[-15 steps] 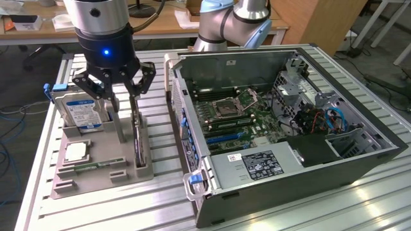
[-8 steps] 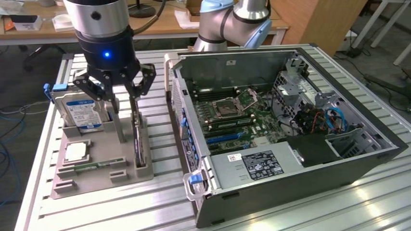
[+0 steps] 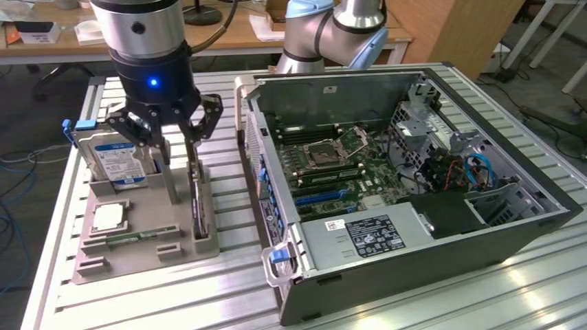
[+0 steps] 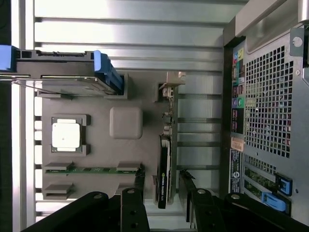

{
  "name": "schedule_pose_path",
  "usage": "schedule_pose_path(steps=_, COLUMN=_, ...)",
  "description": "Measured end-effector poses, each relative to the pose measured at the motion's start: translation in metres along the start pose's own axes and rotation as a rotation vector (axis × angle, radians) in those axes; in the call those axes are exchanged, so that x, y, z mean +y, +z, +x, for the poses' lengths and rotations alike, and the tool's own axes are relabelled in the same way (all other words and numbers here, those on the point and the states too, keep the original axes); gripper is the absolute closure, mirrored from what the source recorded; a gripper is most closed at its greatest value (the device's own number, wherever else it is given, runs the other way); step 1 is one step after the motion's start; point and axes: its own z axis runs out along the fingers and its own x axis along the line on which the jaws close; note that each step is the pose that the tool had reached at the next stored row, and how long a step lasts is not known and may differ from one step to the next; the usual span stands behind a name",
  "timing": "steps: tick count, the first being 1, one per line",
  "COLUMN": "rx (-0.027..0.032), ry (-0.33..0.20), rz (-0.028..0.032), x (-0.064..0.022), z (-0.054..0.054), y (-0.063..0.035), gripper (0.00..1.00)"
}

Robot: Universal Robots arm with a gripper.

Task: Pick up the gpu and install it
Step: 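Pick up the gpu and move the gpu toward the slot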

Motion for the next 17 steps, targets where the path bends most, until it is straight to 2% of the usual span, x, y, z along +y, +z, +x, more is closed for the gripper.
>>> schedule_pose_path(steps=17, rx=0.0002, ry=-0.001, rz=-0.0001, x=-0.0012, z=0.0002, y=0.0098, gripper=0.59)
